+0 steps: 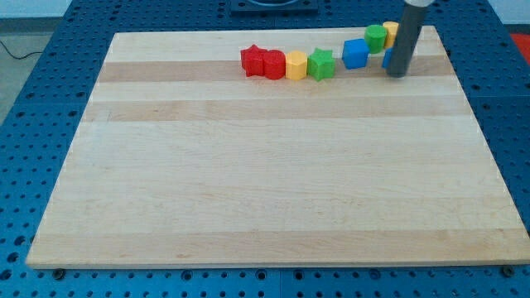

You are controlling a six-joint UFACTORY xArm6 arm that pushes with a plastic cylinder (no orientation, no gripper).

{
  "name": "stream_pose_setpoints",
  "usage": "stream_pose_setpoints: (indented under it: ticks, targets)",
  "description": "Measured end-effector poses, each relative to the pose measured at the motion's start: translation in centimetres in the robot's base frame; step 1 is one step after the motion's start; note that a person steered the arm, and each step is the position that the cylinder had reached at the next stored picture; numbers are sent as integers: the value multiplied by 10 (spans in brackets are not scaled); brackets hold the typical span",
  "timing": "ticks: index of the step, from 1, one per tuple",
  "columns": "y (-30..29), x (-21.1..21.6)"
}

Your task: Push the yellow hexagon into the red star with the green star

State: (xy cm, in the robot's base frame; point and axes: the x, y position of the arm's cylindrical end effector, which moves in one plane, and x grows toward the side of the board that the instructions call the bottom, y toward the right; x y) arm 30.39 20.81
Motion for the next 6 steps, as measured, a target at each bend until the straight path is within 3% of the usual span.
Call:
stream_pose_setpoints:
  ticks: [2,3,6]
  targets:
    - [5,-22]
    - [-49,-2]
    - [-182,-7]
